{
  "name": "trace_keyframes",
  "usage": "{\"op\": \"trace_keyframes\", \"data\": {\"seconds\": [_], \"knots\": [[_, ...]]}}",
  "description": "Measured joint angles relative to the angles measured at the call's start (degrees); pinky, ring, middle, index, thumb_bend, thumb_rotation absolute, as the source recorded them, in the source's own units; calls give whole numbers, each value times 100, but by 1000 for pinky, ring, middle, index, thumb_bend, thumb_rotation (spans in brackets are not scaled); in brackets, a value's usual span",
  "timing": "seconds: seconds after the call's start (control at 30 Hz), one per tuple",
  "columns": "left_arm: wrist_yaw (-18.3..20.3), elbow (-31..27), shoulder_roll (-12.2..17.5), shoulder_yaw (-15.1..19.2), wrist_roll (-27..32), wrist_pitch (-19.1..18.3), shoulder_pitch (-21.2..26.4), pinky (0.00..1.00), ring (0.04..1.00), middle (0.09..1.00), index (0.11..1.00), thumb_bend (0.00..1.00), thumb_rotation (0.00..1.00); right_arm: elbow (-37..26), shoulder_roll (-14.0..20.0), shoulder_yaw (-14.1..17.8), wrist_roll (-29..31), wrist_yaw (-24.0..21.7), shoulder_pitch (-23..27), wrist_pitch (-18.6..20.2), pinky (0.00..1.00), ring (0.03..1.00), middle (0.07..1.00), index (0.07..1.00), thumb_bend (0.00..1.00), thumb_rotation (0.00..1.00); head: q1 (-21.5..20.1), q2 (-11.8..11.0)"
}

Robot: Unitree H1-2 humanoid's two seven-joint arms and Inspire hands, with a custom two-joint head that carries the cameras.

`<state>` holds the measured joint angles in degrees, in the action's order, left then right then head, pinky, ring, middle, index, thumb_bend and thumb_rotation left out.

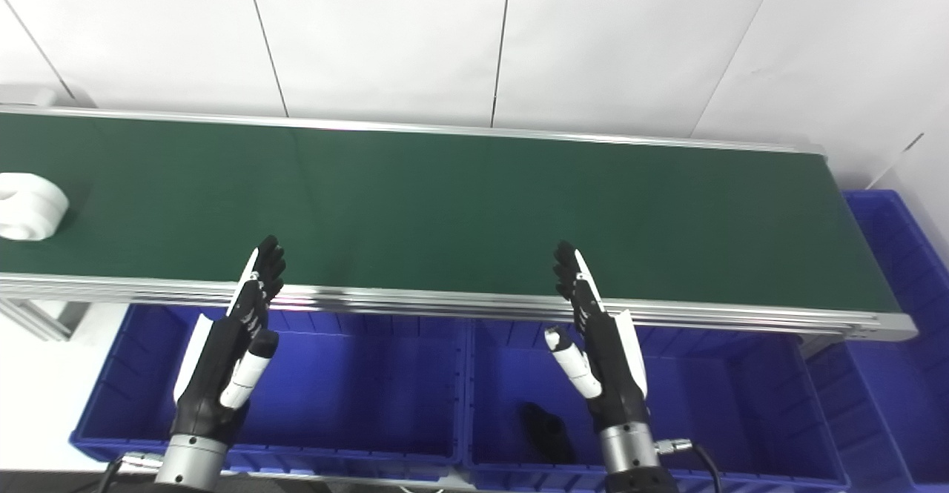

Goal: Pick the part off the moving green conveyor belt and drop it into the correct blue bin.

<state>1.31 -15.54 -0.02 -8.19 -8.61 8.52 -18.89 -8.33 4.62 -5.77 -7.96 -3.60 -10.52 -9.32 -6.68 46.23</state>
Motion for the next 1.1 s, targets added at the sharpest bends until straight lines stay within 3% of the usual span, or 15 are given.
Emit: {"op": "trace_keyframes", "data": {"seconds": [0.47, 0.6, 0.8, 1.03, 1.1], "knots": [[-9, 10, 32, -33, -28, 6, -15, 1000, 1000, 1000, 1000, 812, 933, -58, -76, 2, 91, 11, -167, 79, 949, 964, 977, 987, 875, 995, 88, -185], [-41, 39, 7, -36, -80, 32, -28, 1000, 1000, 1000, 1000, 815, 933, -363, -240, 101, 409, 23, -411, 348, 954, 963, 978, 993, 839, 1000, 123, -246], [-55, 131, -109, -44, -82, 181, -28, 1000, 1000, 1000, 1000, 817, 926, -435, -313, 290, 1082, 5, -660, 673, 984, 970, 983, 986, 880, 977, 167, -317], [-119, 263, -134, -59, -281, 227, -28, 1000, 1000, 1000, 1000, 807, 961, -414, -222, 332, 1210, -9, -890, 676, 964, 955, 970, 975, 901, 950, 264, -422], [-148, 312, -141, -59, -317, 317, -21, 1000, 1000, 1000, 1000, 802, 949, -358, -209, 343, 1229, -22, -868, 672, 967, 961, 977, 987, 897, 953, 413, -589]]}}
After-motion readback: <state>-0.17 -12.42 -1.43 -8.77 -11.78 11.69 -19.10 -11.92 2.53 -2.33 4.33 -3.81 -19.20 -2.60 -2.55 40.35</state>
